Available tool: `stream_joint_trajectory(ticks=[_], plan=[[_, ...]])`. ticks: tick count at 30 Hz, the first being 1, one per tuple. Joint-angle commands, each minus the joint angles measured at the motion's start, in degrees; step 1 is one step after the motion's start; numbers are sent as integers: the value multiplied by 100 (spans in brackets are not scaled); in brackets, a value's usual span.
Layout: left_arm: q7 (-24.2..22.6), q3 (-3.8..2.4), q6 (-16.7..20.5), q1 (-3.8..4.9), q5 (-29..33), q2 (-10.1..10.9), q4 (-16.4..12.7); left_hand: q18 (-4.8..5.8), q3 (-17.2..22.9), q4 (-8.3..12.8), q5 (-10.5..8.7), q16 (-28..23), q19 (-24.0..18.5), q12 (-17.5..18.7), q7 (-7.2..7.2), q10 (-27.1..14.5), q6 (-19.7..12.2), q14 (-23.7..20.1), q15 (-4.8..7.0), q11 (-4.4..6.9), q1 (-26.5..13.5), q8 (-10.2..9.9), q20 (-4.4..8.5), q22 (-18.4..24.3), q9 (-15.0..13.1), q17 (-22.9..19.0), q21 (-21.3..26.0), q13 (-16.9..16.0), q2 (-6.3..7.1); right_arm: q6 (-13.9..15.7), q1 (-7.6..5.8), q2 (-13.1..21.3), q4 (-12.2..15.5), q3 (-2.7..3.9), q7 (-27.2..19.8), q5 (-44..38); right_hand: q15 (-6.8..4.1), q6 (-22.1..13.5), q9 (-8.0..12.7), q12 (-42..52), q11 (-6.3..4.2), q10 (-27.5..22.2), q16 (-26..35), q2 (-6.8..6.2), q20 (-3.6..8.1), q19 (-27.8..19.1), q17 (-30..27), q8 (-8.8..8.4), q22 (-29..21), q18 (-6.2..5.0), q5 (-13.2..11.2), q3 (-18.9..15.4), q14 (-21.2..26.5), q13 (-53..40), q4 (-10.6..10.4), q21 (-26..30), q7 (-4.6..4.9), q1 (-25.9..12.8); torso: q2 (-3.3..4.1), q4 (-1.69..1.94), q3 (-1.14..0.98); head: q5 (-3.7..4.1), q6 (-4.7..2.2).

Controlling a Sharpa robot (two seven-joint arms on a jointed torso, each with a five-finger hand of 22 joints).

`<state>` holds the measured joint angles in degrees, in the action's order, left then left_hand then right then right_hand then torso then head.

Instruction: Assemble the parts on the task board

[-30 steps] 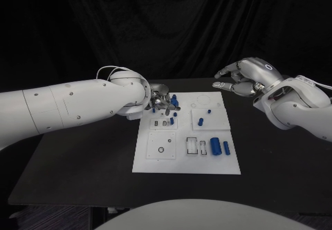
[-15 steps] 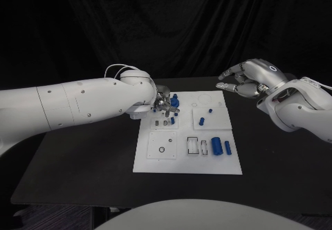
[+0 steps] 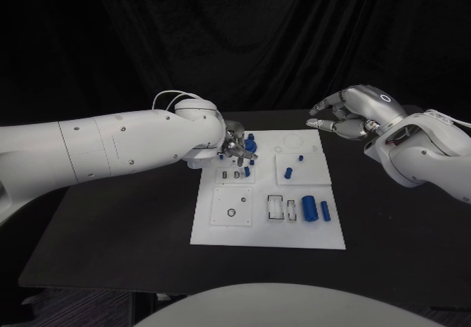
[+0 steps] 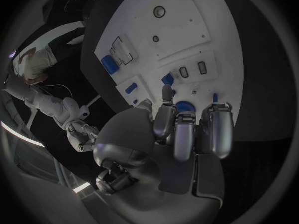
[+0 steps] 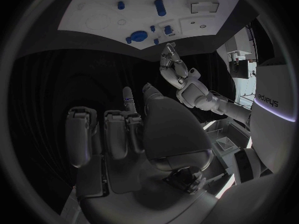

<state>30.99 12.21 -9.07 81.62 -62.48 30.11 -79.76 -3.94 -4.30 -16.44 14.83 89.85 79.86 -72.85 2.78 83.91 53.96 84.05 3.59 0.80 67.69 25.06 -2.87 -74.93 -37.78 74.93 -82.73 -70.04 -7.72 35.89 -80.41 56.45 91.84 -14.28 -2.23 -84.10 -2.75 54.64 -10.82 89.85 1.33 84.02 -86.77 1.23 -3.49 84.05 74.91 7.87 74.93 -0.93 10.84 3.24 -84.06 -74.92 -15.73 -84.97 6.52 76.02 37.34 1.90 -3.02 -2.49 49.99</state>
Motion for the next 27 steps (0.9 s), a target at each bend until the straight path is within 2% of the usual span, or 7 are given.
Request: stream_joint_trajectory(ticks=[1, 3, 6, 10, 17, 24, 27], plan=[[-45, -6, 100, -10, -11, 2, -7, 36, 54, 24, -24, 15, 31, -1715, 46, 609, 187, 595, -5, -4, -32, -401, -7, -73, 246, 1507, 32, -1996, 24, -52, 8, -11, -13, 4, 52, -6, 44, 33, 8, 15, 39, 598, 36, 46, -37, 356, 1005, -35, 1314, -51, 37, 6, -479, -1508, -42, 28, -11, 1, -24, -1, -4, -6, 1], [-44, -6, 86, -11, -11, 6, -5, 33, 63, 20, -52, 15, 37, -1715, 57, 609, 269, 595, -16, -24, -46, -595, -8, -80, 362, 1507, 39, -1996, 45, -52, 8, -12, -18, 4, 48, -6, 45, 36, 10, 15, 39, 598, 35, 49, -38, 358, 1005, -37, 1316, -50, 51, 7, -480, -1508, -41, 24, -11, 6, -26, -14, -8, -6, 1], [-32, -5, 15, -13, -11, 0, 13, 31, 76, 20, -62, 15, 32, -1715, 63, 609, 318, 595, -19, -25, -45, -675, -14, -74, 409, 1507, 49, -1996, 43, -61, 8, -19, -31, 4, 46, -6, 45, 36, 10, 15, 39, 598, 35, 49, -38, 358, 1005, -37, 1316, -50, 51, 7, -480, -1508, -41, 24, -11, 6, -35, -26, -9, -10, 1], [-21, -5, -41, -21, -11, -29, 67, 30, 96, 30, -73, 15, 39, -1715, 23, 609, 527, 595, -4, 2, -41, -695, -8, -85, 399, 1507, 55, -1996, 52, -49, 9, -33, -39, 4, 35, -6, 47, 47, 11, 15, 44, 598, 30, 51, -39, 358, 1013, -37, 1316, -50, 72, 8, -481, -1508, -39, 23, -10, 14, -31, -31, -8, -32, 1], [29, -5, -60, -57, -12, -75, 176, 29, 100, 25, -74, 15, 39, -1715, 11, 609, 581, 595, 4, 12, -49, -694, -2, -84, 382, 1507, 59, -1996, 51, -56, 9, -44, -45, 4, 19, -6, 49, 59, 11, 15, 47, 598, 29, 50, -40, 360, 1014, -35, 1317, -49, 82, 6, -482, -1508, -39, 21, -8, 17, -10, -34, -5, -67, 1], [48, -5, -6, -146, -18, -107, 285, 33, 100, 24, -77, 15, 50, -1715, 8, 609, 592, 595, 6, 15, -52, -693, -1, -100, 378, 1507, 51, -1996, 52, -56, 10, -41, -43, 4, 5, -6, 50, 65, 11, 15, 48, 598, 27, 49, -41, 359, 1016, -34, 1317, -49, 91, 5, -482, -1508, -38, 22, -7, 20, 3, -31, 8, -87, 1], [49, -5, 10, -196, -24, -125, 338, 30, 101, 24, -76, 15, 43, -1715, 6, 609, 596, 595, 7, 16, -52, -693, 0, -90, 376, 1507, 57, -1996, 52, -59, 10, -35, -38, 4, -2, -6, 50, 65, 11, 15, 48, 598, 27, 49, -41, 359, 1016, -34, 1317, -49, 91, 5, -482, -1508, -38, 22, -7, 20, 1, -22, 23, -68, 1]])
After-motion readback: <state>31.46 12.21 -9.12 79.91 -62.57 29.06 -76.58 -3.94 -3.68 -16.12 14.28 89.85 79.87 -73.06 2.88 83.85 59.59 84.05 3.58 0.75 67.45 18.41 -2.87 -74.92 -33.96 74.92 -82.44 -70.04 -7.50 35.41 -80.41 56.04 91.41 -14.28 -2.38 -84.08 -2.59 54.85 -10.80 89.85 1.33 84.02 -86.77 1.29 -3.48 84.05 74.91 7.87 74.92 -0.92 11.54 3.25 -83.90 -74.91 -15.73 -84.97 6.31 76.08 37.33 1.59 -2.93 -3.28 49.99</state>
